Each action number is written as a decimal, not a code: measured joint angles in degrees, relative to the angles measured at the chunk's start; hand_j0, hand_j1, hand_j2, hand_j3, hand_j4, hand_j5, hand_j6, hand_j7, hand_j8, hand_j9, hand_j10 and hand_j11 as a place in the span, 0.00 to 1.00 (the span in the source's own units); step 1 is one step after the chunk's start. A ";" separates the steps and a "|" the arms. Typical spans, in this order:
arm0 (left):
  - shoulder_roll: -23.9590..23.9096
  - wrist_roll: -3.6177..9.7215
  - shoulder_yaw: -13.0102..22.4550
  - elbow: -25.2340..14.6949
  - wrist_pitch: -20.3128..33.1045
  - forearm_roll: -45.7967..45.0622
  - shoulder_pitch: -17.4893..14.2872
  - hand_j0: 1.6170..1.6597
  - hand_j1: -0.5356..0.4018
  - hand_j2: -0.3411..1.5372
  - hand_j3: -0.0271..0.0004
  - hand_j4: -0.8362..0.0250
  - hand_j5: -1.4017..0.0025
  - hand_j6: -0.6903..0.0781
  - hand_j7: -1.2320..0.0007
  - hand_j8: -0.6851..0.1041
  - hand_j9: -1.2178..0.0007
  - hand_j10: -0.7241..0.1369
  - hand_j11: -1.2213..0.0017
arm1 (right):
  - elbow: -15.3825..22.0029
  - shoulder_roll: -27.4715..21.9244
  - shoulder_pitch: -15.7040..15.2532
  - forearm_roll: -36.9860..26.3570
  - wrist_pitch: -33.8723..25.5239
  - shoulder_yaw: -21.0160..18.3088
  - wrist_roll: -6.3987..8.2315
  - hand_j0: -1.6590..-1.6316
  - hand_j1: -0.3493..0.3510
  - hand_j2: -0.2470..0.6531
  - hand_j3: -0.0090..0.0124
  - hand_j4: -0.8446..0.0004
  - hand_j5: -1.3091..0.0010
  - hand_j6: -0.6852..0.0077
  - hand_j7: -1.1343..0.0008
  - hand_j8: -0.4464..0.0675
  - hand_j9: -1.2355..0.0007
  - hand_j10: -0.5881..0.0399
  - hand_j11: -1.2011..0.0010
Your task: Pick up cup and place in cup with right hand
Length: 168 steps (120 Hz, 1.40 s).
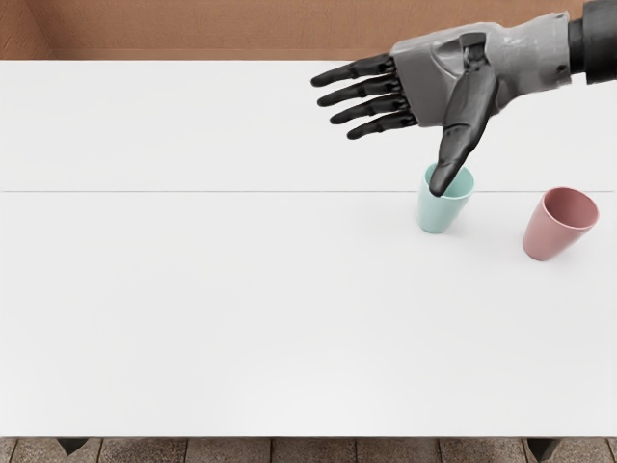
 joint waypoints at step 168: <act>0.00 0.00 -0.01 0.00 0.00 0.01 0.00 0.96 0.94 0.18 0.99 0.97 0.99 0.89 1.00 0.86 1.00 0.84 0.99 | -7.16 22.00 -2.27 -47.62 -51.70 -33.41 -0.15 0.04 0.17 0.25 0.42 0.88 0.90 0.84 0.89 0.67 0.89 0.78 0.89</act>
